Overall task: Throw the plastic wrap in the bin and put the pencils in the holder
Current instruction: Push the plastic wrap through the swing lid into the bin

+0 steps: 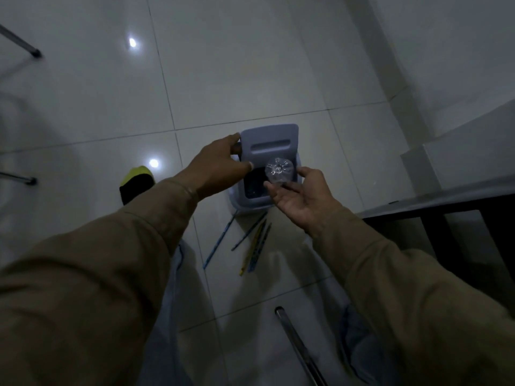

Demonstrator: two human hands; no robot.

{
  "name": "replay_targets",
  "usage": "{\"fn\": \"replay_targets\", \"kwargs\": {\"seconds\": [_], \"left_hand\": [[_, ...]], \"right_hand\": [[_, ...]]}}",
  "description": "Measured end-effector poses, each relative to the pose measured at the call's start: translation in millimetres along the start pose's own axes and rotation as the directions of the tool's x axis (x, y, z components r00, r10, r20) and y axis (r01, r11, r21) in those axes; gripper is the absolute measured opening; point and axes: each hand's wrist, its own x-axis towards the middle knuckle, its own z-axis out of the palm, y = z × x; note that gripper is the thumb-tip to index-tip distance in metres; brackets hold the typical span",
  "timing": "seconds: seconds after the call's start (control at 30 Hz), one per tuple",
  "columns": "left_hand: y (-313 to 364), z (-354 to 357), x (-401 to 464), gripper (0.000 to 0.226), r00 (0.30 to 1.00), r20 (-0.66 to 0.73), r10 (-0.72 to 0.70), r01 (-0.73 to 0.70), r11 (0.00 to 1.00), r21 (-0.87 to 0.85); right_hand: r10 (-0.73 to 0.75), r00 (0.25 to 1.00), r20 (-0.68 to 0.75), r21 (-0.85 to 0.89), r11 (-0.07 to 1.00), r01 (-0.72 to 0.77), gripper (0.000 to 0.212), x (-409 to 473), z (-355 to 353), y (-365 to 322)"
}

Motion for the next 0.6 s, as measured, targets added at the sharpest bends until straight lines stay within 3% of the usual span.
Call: {"fn": "replay_targets", "kwargs": {"seconds": [0.33,0.6], "left_hand": [[-18,2,-13,0.07,0.997,0.005,-0.083,0.084,0.996,-0.02],[-38,17,-32,0.064,0.989,-0.021,-0.15,0.148,0.987,-0.057]], "right_hand": [[-0.067,0.995,-0.07,-0.242,0.969,0.049,0.028,-13,-14,7],[-0.047,0.997,-0.054,-0.378,0.926,0.023,0.045,-33,-23,25]]}}
